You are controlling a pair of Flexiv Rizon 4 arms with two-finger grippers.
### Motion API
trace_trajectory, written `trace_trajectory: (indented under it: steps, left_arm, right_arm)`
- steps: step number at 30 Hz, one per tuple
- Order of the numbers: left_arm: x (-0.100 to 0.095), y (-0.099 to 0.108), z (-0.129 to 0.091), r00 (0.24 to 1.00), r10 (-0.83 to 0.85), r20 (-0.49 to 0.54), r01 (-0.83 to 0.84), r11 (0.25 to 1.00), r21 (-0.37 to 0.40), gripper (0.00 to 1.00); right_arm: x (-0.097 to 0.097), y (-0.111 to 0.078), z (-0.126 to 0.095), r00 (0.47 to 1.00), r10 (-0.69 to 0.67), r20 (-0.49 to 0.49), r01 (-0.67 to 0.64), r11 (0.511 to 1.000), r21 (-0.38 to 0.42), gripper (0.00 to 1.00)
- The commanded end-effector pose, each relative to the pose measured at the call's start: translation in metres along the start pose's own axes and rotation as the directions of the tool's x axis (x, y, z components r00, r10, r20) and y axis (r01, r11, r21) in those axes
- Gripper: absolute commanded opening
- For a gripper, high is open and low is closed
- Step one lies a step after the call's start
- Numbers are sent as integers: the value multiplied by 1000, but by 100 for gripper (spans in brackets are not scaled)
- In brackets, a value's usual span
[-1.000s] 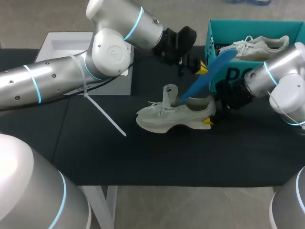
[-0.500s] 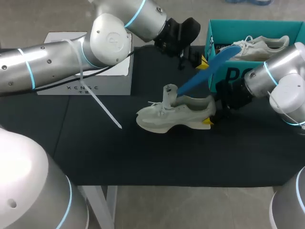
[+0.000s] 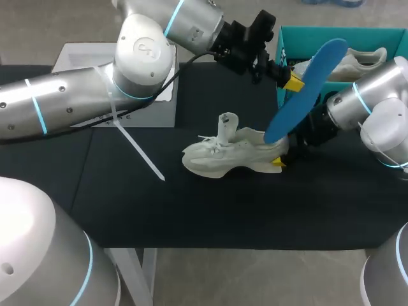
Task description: Take the shoe out of the shoebox, open the shoe tongue, remove and reinsert the insole, then place the shoe into the shoebox
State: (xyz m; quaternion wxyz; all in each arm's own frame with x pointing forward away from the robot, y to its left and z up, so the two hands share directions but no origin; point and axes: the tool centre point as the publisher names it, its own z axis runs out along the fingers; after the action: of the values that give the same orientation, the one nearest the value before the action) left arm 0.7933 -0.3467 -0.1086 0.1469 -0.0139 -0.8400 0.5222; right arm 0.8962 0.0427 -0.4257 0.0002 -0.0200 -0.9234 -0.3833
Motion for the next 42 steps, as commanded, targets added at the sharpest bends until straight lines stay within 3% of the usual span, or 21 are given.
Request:
trace_trajectory:
  steps: [1,10,14,20,23,27,37,42]
  left_arm:
    - [43,0,-6,995,-59,-79,74,979,190,0]
    - [110,-2,-27,951,-93,-294,212,890,403,0]
    - [128,-2,-41,943,-58,-327,221,846,485,0]
    - [141,-9,-50,924,-32,-380,252,800,545,0]
    - [154,-16,-50,913,-18,-409,264,788,556,0]
    - [169,-26,-59,934,-4,-356,217,800,559,0]
    - [199,-40,-84,926,-102,-364,264,865,428,0]
    - [212,-38,-94,919,-107,-379,276,861,427,0]
  right_arm:
    - [0,-5,8,1000,0,0,0,1000,3,0]
    - [0,-5,8,1000,0,0,0,1000,3,0]
    - [0,-5,8,1000,0,0,0,1000,3,0]
    - [0,-5,8,1000,0,0,0,1000,3,0]
    - [0,-5,8,1000,0,0,0,1000,3,0]
    - [0,-5,8,1000,0,0,0,1000,3,0]
    - [0,-5,8,1000,0,0,0,1000,3,0]
    - [0,-5,8,1000,0,0,0,1000,3,0]
